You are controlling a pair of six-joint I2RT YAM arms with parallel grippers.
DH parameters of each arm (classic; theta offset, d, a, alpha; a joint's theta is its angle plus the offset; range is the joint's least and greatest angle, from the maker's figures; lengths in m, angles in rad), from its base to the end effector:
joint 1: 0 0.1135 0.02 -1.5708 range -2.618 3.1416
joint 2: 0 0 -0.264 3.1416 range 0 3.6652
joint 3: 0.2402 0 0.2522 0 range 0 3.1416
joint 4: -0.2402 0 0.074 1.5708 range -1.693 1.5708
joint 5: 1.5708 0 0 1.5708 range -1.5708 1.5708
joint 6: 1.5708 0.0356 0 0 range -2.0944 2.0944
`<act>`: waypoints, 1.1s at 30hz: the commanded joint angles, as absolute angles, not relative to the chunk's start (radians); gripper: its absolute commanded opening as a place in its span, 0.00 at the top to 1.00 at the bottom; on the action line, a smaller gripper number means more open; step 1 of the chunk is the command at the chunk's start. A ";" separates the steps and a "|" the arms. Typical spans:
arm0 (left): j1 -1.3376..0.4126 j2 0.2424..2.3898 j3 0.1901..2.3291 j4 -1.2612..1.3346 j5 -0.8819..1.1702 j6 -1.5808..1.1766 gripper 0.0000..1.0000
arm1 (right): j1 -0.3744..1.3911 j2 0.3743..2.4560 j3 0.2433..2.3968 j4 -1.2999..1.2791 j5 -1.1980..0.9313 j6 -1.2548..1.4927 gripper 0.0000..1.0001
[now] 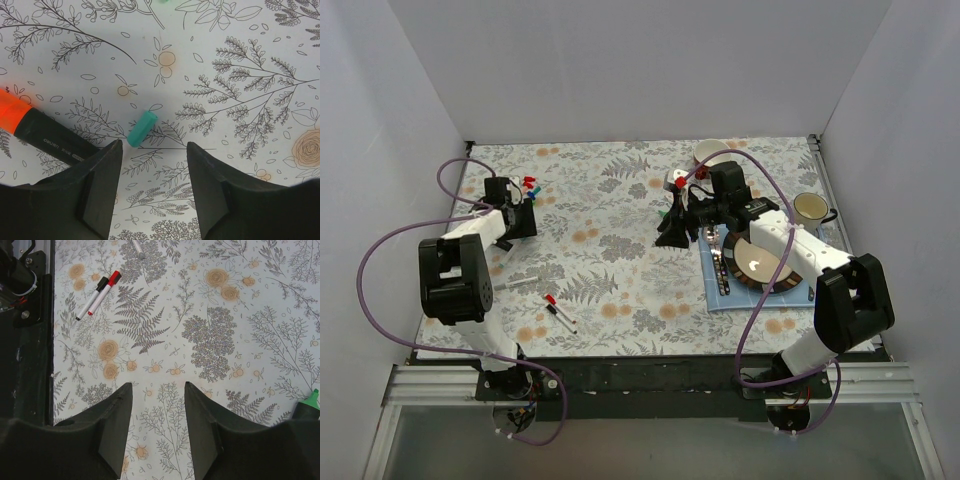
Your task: Open the pen caps
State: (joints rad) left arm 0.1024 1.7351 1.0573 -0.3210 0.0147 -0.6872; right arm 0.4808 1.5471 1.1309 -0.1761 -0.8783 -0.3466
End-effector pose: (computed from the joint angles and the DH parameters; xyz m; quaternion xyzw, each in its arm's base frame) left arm 0.3492 0.0354 0.1749 -0.3671 0.8864 -0.0881 0.2681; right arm 0.2908 0.1826 0.2793 -0.5041 0.6512 0.4030 0.3993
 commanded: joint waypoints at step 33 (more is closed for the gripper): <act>0.086 1.796 1.108 -0.330 -0.057 -0.689 0.65 | 0.485 1.548 1.132 -0.153 -0.922 -0.342 0.46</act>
